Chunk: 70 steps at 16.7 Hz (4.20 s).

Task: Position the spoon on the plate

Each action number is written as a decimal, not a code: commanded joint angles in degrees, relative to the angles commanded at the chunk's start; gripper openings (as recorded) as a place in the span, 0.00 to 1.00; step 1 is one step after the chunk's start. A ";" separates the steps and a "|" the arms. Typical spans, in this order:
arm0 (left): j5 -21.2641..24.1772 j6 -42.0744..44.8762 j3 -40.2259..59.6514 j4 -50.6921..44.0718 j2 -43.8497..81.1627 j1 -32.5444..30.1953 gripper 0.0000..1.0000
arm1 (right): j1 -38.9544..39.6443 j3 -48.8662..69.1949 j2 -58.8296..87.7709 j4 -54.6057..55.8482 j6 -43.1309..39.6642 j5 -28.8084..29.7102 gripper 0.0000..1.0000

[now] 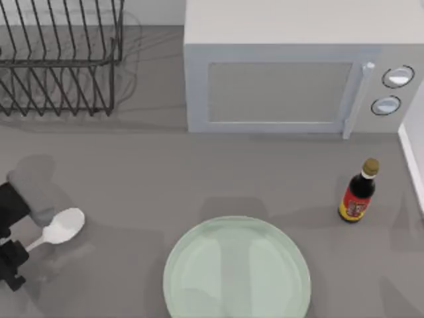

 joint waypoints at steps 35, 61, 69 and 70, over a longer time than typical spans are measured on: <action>3.01 90.94 27.38 -31.29 2.93 -29.73 0.00 | 0.00 0.00 0.00 0.00 0.00 0.00 1.00; -1.71 165.05 40.32 -19.64 23.06 -57.16 0.00 | 0.00 0.00 0.00 0.00 0.00 0.00 1.00; -0.94 166.04 39.32 -20.54 21.34 -57.65 0.00 | 0.00 0.00 0.00 0.00 0.00 0.00 1.00; -0.65 166.46 38.94 -20.85 20.74 -58.00 0.00 | 0.00 0.00 0.00 0.00 0.00 0.00 1.00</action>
